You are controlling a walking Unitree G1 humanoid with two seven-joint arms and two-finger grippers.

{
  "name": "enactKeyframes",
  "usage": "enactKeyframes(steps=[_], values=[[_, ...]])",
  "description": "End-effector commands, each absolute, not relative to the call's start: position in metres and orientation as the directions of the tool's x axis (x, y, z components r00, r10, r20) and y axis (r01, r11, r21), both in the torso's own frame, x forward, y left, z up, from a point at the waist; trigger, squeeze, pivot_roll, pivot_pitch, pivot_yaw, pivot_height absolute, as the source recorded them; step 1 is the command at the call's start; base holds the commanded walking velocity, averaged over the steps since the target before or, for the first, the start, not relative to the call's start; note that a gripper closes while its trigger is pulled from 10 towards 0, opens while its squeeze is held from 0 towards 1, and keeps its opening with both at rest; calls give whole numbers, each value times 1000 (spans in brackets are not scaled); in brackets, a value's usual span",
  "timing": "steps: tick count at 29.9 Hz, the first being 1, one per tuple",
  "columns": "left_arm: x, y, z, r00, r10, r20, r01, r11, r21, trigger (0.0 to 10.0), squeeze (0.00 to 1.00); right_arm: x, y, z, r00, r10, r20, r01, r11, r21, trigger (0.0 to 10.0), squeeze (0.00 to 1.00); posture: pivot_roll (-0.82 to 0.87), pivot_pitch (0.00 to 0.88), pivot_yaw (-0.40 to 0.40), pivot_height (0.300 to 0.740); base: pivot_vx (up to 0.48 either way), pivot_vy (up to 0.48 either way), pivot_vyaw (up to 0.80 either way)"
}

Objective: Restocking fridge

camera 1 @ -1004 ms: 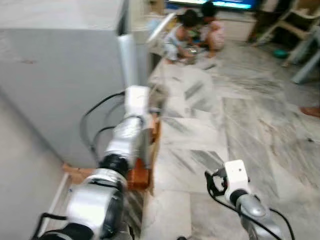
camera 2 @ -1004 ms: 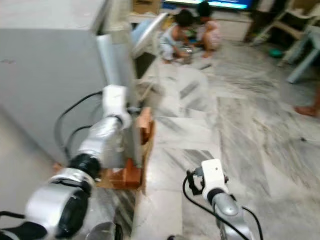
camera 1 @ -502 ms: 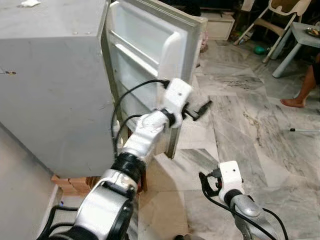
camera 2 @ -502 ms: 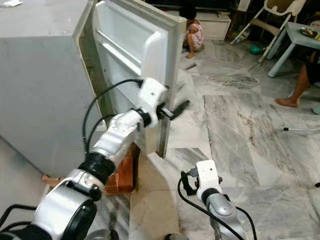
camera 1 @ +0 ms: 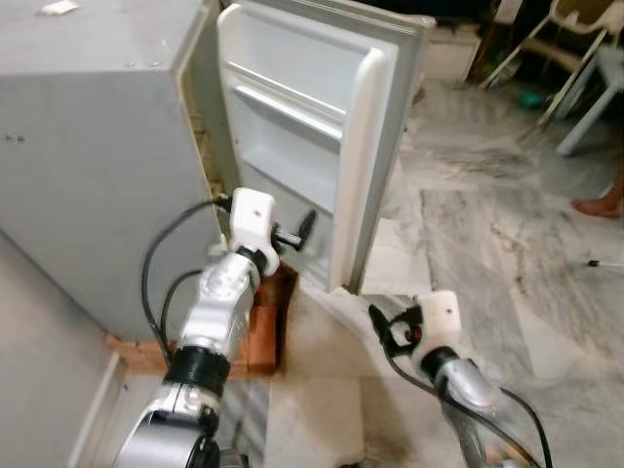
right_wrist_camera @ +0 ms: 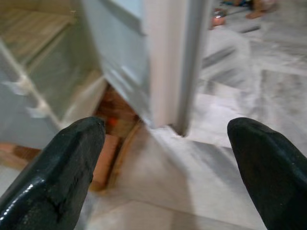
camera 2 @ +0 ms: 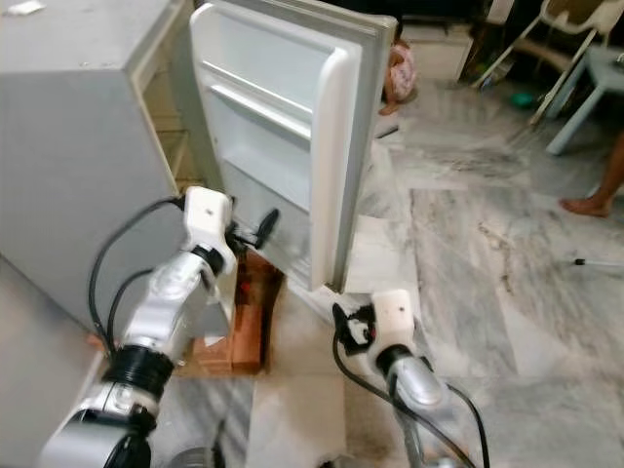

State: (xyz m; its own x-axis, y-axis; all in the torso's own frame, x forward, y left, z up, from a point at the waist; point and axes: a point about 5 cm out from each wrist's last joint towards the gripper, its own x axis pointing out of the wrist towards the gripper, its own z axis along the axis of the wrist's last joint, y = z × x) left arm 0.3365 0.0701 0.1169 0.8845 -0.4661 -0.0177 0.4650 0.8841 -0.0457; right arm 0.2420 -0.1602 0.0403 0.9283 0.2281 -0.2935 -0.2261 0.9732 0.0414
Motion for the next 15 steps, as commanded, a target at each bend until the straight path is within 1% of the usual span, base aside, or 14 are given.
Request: enactKeyframes(steps=[1,5,11,12,15], values=[[336,76,121,892,-451,-5,451,892,-11,10000,0,244,-158,45,936,234,-263,-230,972,46,10000,0,15,20,-21,740,270,-394,0],[334,75,120,890,-456,-19,456,890,-7,10000,0,247,-158,47,944,221,-245,-213,975,57,10000,0,13,19,-17,740,317,-353,0],[336,86,111,917,-393,-71,395,918,23,10000,0,248,-156,52,951,222,-215,-211,975,69,10000,0,11,19,-17,740,451,0,0],[335,91,109,929,-362,-78,366,930,42,10000,0,248,-155,53,952,221,-211,-212,975,68,10000,0,11,19,-18,740,469,0,0],[334,98,106,940,-329,-89,334,941,49,10000,0,249,-155,54,954,221,-202,-212,975,66,10000,0,14,19,-20,740,469,0,0]])
